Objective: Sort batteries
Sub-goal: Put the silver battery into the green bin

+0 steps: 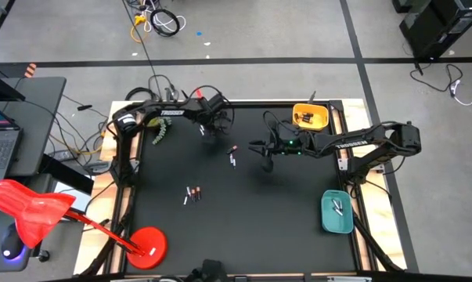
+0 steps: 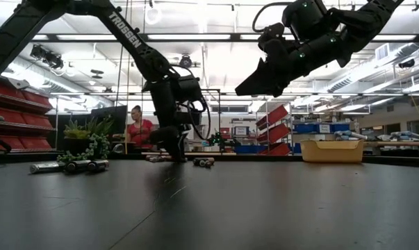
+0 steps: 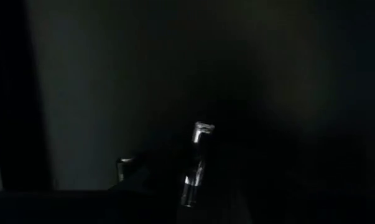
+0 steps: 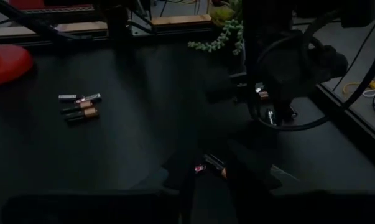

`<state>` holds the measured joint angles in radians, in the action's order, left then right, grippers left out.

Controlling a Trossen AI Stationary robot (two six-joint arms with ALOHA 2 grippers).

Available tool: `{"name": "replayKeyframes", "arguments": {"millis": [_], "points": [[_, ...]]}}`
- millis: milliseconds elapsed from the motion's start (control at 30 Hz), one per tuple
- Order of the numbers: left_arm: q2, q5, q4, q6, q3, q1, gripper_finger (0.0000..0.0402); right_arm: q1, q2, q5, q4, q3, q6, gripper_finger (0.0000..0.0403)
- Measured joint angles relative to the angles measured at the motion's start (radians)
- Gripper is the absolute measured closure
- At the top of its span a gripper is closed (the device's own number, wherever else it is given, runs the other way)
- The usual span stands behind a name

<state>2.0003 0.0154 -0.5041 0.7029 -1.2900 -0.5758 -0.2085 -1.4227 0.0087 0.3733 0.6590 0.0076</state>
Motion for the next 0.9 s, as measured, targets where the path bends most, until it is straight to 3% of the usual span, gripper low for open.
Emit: {"name": "replayKeyframes", "arguments": {"millis": [133,300,367,900], "points": [[0.000,-0.021,-0.009,-0.002,0.001,0.011,0.0276,0.000,0.000,-0.002,0.009,0.000,0.009,0.0309],[0.000,-0.041,-0.004,-0.033,0.000,0.013,0.0371,0.006,0.000,-0.002,0.011,0.000,0.010,0.0309],[0.000,-0.057,-0.003,-0.035,0.000,0.014,0.0391,0.007,0.000,-0.002,0.011,0.000,0.009,0.0309],[-0.049,-0.123,-0.046,-0.031,0.011,0.055,0.0401,0.007,0.000,0.049,-0.026,0.000,0.068,0.0309]]}}
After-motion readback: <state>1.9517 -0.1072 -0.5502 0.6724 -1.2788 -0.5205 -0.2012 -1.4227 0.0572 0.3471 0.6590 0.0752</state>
